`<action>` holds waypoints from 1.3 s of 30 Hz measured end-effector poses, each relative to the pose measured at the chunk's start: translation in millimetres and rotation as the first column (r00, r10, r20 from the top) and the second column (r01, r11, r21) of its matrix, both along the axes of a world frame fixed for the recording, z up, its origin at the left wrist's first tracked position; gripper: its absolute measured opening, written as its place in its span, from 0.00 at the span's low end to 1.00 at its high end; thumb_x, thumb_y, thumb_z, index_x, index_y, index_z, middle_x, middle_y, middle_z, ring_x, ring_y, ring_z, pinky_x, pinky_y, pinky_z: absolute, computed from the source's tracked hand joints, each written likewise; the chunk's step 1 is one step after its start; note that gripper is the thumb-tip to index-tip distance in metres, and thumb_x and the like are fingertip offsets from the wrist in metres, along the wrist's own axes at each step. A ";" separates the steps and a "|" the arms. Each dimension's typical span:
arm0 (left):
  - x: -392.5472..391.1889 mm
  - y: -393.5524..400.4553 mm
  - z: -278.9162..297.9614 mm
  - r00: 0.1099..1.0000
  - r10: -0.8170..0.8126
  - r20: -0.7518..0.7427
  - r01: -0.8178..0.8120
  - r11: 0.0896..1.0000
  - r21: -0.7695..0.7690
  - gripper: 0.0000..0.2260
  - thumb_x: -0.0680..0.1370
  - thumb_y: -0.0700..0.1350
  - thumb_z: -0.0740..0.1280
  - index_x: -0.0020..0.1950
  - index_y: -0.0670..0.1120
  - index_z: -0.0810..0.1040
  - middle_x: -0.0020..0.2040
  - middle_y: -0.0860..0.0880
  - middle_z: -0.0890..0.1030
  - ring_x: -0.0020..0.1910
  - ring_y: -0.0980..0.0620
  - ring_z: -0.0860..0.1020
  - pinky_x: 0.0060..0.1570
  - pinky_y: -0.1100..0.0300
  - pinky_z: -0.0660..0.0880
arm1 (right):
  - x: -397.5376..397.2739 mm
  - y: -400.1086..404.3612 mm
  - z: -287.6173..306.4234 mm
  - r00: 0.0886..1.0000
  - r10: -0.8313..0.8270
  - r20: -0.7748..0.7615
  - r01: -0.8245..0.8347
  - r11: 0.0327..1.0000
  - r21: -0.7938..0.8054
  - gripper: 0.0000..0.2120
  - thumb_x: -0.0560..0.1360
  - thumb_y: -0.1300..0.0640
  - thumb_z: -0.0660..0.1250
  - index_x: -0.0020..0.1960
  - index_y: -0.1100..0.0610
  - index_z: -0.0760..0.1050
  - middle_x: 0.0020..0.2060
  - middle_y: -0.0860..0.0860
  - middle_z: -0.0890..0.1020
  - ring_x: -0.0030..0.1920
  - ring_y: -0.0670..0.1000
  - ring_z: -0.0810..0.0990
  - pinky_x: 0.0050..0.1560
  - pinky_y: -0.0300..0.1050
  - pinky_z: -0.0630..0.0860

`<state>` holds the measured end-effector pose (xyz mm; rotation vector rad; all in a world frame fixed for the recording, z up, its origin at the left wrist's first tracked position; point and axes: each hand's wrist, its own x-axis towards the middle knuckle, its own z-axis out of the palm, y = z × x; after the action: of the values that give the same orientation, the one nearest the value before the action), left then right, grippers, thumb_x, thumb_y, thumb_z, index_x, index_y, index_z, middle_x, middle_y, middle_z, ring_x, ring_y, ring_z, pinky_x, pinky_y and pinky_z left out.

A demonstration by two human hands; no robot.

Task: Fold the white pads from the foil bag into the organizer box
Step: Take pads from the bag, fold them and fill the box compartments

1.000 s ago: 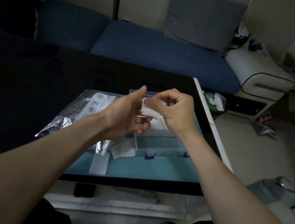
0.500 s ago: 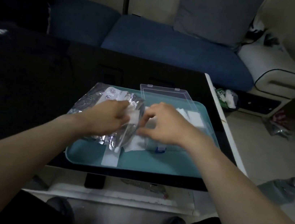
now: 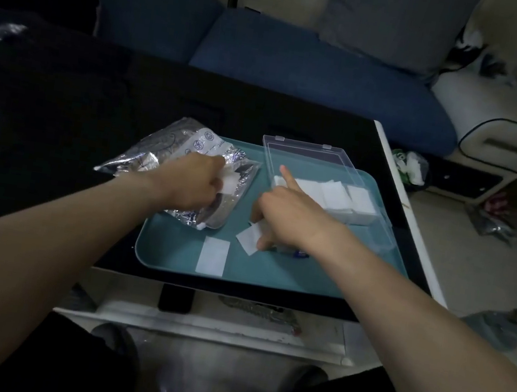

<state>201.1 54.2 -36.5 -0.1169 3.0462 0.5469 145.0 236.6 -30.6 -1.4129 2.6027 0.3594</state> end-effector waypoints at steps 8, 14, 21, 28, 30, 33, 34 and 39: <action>-5.4 2.8 -2.4 0.999 0.039 0.015 -0.039 0.998 0.040 0.04 0.80 0.43 0.60 0.47 0.45 0.67 0.51 0.40 0.77 0.46 0.43 0.72 0.43 0.54 0.66 | 9.6 -8.8 8.0 0.958 -0.025 0.286 0.078 0.981 -0.178 0.10 0.68 0.57 0.78 0.47 0.56 0.81 0.37 0.51 0.80 0.34 0.50 0.75 0.38 0.46 0.74; -10.7 4.7 -5.6 0.966 0.188 -0.179 -0.161 0.975 0.154 0.04 0.79 0.41 0.60 0.49 0.40 0.69 0.51 0.35 0.76 0.49 0.39 0.73 0.48 0.51 0.68 | 23.8 -21.7 8.2 0.830 0.033 0.557 0.062 0.986 -0.152 0.25 0.65 0.58 0.82 0.60 0.51 0.81 0.50 0.50 0.82 0.47 0.46 0.76 0.43 0.38 0.70; -17.5 23.1 -0.2 0.918 0.389 -0.076 -0.387 0.921 0.037 0.33 0.75 0.59 0.68 0.70 0.39 0.63 0.69 0.37 0.68 0.69 0.37 0.65 0.67 0.40 0.61 | 32.6 -27.5 -1.1 0.909 0.088 0.406 -0.033 0.989 -0.142 0.26 0.66 0.59 0.82 0.62 0.52 0.81 0.42 0.45 0.72 0.47 0.46 0.71 0.41 0.34 0.62; -27.7 20.4 -2.9 0.899 0.431 -0.070 -0.435 0.900 -0.043 0.32 0.71 0.42 0.73 0.68 0.36 0.62 0.67 0.36 0.68 0.68 0.36 0.66 0.65 0.41 0.66 | 38.5 -20.4 -1.0 0.922 0.042 0.385 0.003 0.993 -0.116 0.14 0.70 0.57 0.79 0.51 0.58 0.79 0.59 0.56 0.76 0.48 0.51 0.77 0.37 0.33 0.66; -27.6 17.9 -1.1 0.901 0.422 -0.098 -0.419 0.906 0.051 0.25 0.72 0.39 0.71 0.64 0.35 0.64 0.62 0.35 0.74 0.63 0.34 0.72 0.57 0.45 0.71 | 40.4 -18.6 -1.6 0.902 0.017 0.431 0.047 0.989 -0.137 0.11 0.71 0.60 0.78 0.49 0.58 0.78 0.56 0.56 0.79 0.40 0.48 0.75 0.31 0.27 0.67; -25.8 16.4 2.3 0.903 0.407 -0.139 -0.393 0.912 0.121 0.22 0.75 0.41 0.68 0.64 0.35 0.65 0.59 0.34 0.76 0.58 0.33 0.75 0.46 0.51 0.69 | 40.3 -11.7 -6.3 0.869 -0.022 0.494 0.115 0.981 -0.159 0.23 0.70 0.60 0.78 0.62 0.57 0.76 0.60 0.54 0.78 0.55 0.51 0.75 0.38 0.32 0.64; -25.3 15.8 4.8 0.904 0.400 -0.147 -0.384 0.914 0.127 0.22 0.76 0.43 0.68 0.64 0.34 0.65 0.59 0.33 0.76 0.58 0.33 0.76 0.46 0.51 0.69 | 38.3 -9.1 -3.5 0.854 -0.053 0.518 0.161 0.973 -0.166 0.26 0.69 0.59 0.79 0.65 0.54 0.75 0.59 0.52 0.77 0.55 0.51 0.75 0.42 0.35 0.65; -25.3 8.2 13.3 0.931 0.359 -0.067 -0.343 0.922 0.178 0.22 0.77 0.48 0.67 0.65 0.36 0.69 0.59 0.36 0.77 0.55 0.37 0.78 0.46 0.53 0.72 | 14.6 7.1 16.3 0.713 -0.214 0.668 0.556 0.752 -0.353 0.33 0.62 0.54 0.84 0.64 0.51 0.75 0.45 0.43 0.74 0.43 0.46 0.75 0.40 0.40 0.72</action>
<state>175.8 62.4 -23.3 -0.6594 3.0705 0.8446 159.6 243.8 -14.2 -0.7863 2.4136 -0.8169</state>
